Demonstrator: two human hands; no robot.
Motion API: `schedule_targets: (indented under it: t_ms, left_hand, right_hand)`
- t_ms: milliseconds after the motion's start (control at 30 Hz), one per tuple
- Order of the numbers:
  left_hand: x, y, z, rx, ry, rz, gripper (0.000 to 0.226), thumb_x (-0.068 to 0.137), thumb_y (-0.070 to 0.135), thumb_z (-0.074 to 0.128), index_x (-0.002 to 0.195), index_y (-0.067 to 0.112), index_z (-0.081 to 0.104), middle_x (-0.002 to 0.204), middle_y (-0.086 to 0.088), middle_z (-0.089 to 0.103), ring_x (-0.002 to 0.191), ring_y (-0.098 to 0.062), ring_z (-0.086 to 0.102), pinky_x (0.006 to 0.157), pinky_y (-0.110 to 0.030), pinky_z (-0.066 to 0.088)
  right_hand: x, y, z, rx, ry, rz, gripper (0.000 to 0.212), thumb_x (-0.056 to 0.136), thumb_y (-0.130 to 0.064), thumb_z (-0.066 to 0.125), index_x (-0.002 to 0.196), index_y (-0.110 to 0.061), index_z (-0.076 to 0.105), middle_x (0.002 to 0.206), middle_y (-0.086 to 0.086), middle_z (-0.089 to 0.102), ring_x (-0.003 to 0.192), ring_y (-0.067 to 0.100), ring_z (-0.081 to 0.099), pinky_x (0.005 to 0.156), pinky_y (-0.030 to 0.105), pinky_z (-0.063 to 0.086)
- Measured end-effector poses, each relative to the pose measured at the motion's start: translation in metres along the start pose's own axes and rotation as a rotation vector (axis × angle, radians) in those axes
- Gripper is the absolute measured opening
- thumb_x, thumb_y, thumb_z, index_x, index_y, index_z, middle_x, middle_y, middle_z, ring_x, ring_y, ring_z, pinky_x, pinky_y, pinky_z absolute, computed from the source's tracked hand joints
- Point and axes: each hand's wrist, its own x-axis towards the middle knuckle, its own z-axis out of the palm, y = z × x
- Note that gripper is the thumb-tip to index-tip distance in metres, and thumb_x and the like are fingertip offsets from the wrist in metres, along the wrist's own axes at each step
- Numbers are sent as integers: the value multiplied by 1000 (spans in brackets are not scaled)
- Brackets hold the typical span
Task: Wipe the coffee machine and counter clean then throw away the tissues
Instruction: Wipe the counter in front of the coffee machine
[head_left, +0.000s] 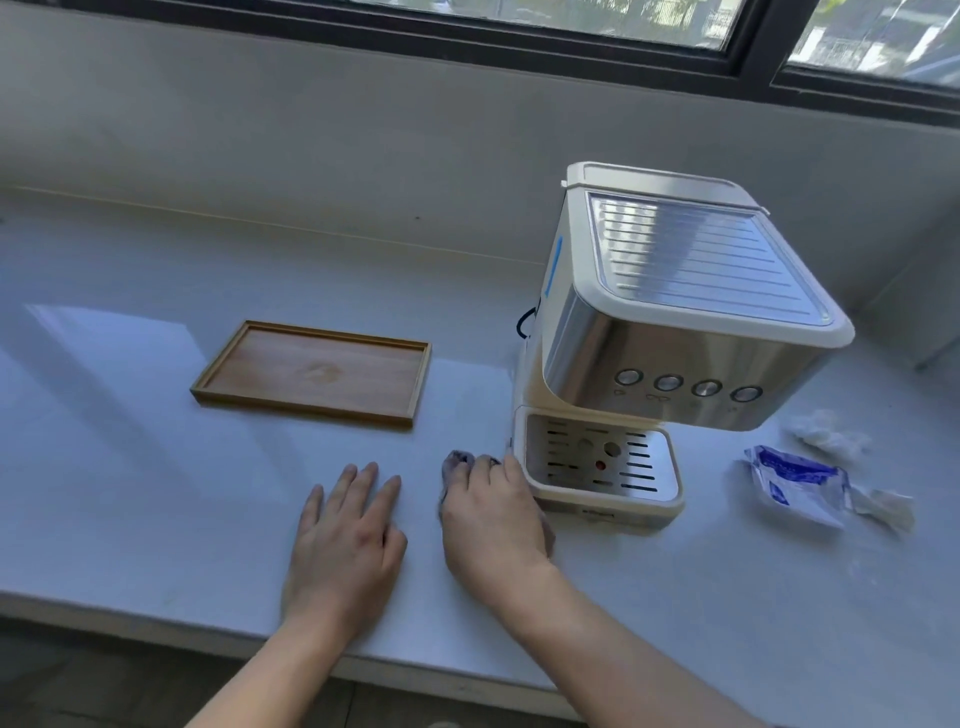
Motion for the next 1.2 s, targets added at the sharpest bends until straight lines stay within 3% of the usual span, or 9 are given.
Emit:
schedule_targets:
  t_ms: [67, 133, 233, 367, 500, 700, 867, 1067, 1200]
  left_hand:
    - [-1, -1, 1, 7, -4, 10, 71, 86, 46, 9, 152, 29, 30, 163, 2, 23, 152, -15, 12, 124, -42, 5]
    - [-2, -2, 1, 5, 0, 15, 71, 87, 47, 9, 153, 29, 28, 163, 2, 22, 152, -15, 12, 124, -42, 5]
    - [-4, -1, -1, 0, 4, 10, 73, 86, 47, 8, 153, 27, 30, 163, 1, 23, 152, -16, 13, 124, -42, 6]
    - [-4, 3, -2, -1, -30, -10, 67, 89, 43, 14, 154, 28, 26, 164, 2, 17, 152, -16, 8, 124, -42, 2]
    - [-3, 17, -5, 27, -56, -52, 58, 99, 38, 28, 154, 25, 22, 165, -1, 13, 152, -19, 6, 124, -43, 5]
    - [-9, 74, 4, -109, -61, 63, 57, 99, 43, 27, 154, 27, 24, 165, 0, 14, 152, -18, 5, 124, -40, 4]
    - [-14, 88, 24, 2, -68, 52, 65, 95, 52, 15, 156, 29, 11, 166, -5, 0, 152, -23, -9, 122, -44, -8]
    - [-12, 86, 32, 65, -48, 44, 76, 86, 59, -1, 156, 30, 9, 166, -4, 1, 152, -22, -9, 122, -44, -9]
    - [-12, 89, 30, 41, -59, 36, 69, 93, 56, 11, 156, 28, 8, 166, -5, -1, 152, -23, -10, 123, -44, -8]
  right_hand:
    - [-27, 8, 9, 117, 107, -9, 46, 92, -21, 40, 131, -1, 54, 119, 18, 65, 107, 33, 58, 103, 44, 41]
    - [-53, 20, 22, 217, 206, -20, 44, 90, -28, 49, 128, -8, 60, 123, 13, 66, 107, 29, 62, 95, 43, 46]
    - [-81, 45, 40, 315, 260, 13, 46, 85, -37, 54, 127, -19, 60, 127, -1, 64, 108, 22, 61, 93, 43, 42]
    - [-103, 87, 56, 346, 343, 131, 36, 78, -37, 57, 112, -27, 63, 115, -10, 64, 105, 19, 59, 94, 41, 39]
    - [-121, 117, 66, 333, 399, 290, 28, 74, -34, 61, 99, -24, 65, 107, -10, 67, 97, 22, 61, 80, 39, 41]
    - [-140, 137, 67, 383, 344, 554, 38, 71, -35, 71, 108, -24, 68, 111, -8, 70, 98, 24, 60, 72, 36, 44]
    - [-150, 134, 68, 399, 262, 422, 61, 72, -59, 65, 127, -32, 60, 128, -13, 60, 106, 25, 55, 77, 39, 48]
    - [-167, 135, 83, 344, 415, 208, 43, 67, -31, 77, 109, -24, 71, 117, 0, 67, 86, 30, 58, 66, 39, 49]
    - [-168, 113, 68, 466, 372, 190, 32, 61, -23, 67, 92, -24, 71, 94, -3, 66, 73, 24, 55, 58, 31, 47]
